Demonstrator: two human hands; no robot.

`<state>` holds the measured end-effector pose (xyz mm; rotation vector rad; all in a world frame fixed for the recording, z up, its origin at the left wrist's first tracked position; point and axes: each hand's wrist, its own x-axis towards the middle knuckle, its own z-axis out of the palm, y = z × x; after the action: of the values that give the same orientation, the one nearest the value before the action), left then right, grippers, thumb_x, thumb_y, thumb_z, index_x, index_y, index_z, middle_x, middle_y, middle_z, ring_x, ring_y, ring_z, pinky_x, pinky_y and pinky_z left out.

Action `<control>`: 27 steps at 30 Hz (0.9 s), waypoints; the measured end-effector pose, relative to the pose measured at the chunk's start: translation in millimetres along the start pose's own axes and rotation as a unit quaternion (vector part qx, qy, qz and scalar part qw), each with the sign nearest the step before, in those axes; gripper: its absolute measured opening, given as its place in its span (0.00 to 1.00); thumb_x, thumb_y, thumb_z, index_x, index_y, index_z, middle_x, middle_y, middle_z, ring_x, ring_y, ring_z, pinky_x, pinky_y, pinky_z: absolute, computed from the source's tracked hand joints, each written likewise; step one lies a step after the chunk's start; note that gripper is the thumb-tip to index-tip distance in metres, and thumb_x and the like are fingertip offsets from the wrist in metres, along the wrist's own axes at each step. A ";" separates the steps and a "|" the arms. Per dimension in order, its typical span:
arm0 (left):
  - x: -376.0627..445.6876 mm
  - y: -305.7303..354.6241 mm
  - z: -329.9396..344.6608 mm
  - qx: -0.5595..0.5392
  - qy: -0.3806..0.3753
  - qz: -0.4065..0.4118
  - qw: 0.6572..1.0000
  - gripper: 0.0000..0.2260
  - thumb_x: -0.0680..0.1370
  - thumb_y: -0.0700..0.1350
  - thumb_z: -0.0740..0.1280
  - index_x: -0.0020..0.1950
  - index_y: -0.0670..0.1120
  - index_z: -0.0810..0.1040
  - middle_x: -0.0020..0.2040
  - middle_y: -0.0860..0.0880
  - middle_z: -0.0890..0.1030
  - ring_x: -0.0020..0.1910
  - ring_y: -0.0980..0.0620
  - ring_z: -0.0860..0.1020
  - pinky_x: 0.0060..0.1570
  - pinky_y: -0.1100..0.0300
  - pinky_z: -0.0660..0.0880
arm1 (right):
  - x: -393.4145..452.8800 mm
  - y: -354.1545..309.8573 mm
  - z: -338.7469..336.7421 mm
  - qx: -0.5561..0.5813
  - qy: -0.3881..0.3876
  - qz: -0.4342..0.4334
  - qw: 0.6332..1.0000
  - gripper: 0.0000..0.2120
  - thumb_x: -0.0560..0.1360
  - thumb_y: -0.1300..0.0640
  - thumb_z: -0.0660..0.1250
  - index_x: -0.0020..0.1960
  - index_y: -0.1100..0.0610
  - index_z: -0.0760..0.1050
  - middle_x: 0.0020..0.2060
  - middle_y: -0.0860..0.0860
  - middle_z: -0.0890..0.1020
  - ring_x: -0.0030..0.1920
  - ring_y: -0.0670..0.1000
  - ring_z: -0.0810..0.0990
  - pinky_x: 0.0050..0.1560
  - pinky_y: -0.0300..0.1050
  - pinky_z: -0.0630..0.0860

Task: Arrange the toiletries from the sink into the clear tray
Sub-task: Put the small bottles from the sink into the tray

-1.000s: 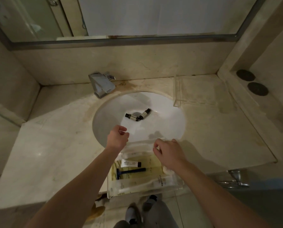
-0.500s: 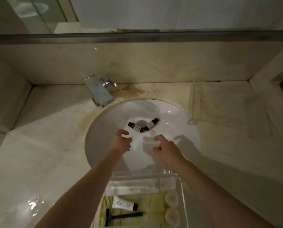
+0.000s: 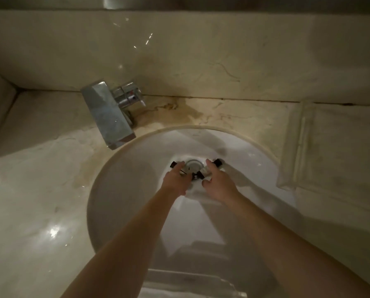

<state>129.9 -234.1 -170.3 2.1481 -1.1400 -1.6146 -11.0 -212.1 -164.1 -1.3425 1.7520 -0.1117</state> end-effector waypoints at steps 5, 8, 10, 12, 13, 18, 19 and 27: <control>7.3 -2.5 10.3 0.092 0.068 0.019 0.993 0.13 0.73 0.46 0.62 0.57 0.53 0.75 0.56 0.41 0.74 0.47 0.41 0.78 0.52 0.52 0.78 | 14.4 -0.6 3.5 -0.006 0.032 0.010 0.999 0.21 0.78 0.52 0.62 0.70 0.52 0.65 0.61 0.57 0.78 0.59 0.60 0.76 0.52 0.48 0.72; 0.4 -3.5 8.6 0.080 0.068 0.037 0.994 0.08 0.75 0.45 0.62 0.53 0.52 0.74 0.54 0.43 0.76 0.46 0.45 0.76 0.45 0.58 0.74 | 9.5 -0.1 10.2 0.025 0.085 0.004 0.996 0.07 0.79 0.51 0.60 0.54 0.53 0.69 0.49 0.57 0.80 0.46 0.58 0.78 0.40 0.46 0.69; -4.8 -7.5 5.6 0.024 0.060 0.063 0.996 0.05 0.75 0.40 0.64 0.48 0.49 0.73 0.48 0.44 0.77 0.41 0.48 0.75 0.35 0.63 0.74 | 3.4 1.8 11.3 0.063 0.108 0.000 0.992 0.04 0.80 0.52 0.59 0.49 0.52 0.67 0.45 0.56 0.79 0.42 0.57 0.77 0.37 0.46 0.68; -15.4 -10.4 2.6 -0.066 0.036 0.086 0.993 0.07 0.75 0.34 0.63 0.45 0.47 0.71 0.41 0.45 0.73 0.36 0.51 0.73 0.30 0.66 0.75 | -5.2 2.1 8.6 0.108 0.110 -0.003 0.988 0.02 0.80 0.56 0.59 0.50 0.53 0.66 0.44 0.54 0.78 0.42 0.56 0.77 0.37 0.47 0.69; -21.5 -11.6 0.8 -0.109 0.023 0.097 0.989 0.10 0.76 0.32 0.62 0.43 0.47 0.70 0.40 0.46 0.71 0.36 0.52 0.72 0.31 0.66 0.78 | -9.9 1.2 6.5 0.132 0.110 -0.008 0.985 0.04 0.79 0.57 0.59 0.53 0.54 0.66 0.45 0.54 0.77 0.43 0.56 0.76 0.39 0.48 0.71; -55.9 -5.5 -13.0 -0.210 -0.022 0.118 0.970 0.17 0.75 0.29 0.65 0.54 0.47 0.65 0.49 0.42 0.71 0.46 0.49 0.75 0.44 0.54 0.82 | -41.6 -5.7 -2.9 0.306 0.068 0.015 0.950 0.34 0.77 0.60 0.63 0.76 0.43 0.49 0.47 0.50 0.75 0.41 0.53 0.80 0.38 0.46 0.80; -62.3 -3.1 -16.6 -0.218 -0.032 0.112 0.969 0.22 0.74 0.29 0.66 0.60 0.49 0.64 0.51 0.41 0.72 0.46 0.47 0.76 0.46 0.52 0.82 | -48.4 -6.6 -4.9 0.334 0.064 0.018 0.940 0.36 0.76 0.61 0.64 0.76 0.43 0.48 0.48 0.51 0.75 0.42 0.53 0.81 0.38 0.45 0.81; -130.0 8.5 -52.4 -0.311 -0.149 0.116 0.932 0.23 0.71 0.25 0.67 0.58 0.48 0.72 0.49 0.40 0.72 0.42 0.44 0.79 0.50 0.47 0.80 | -125.1 -23.3 -23.1 0.488 0.116 -0.027 0.865 0.12 0.77 0.65 0.61 0.58 0.55 0.69 0.40 0.56 0.76 0.32 0.51 0.74 0.33 0.45 0.71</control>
<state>160.5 -163.9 -52.6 1.3554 -0.7613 -1.9014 -8.9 -130.2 -64.1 -0.6186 1.4734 -1.0785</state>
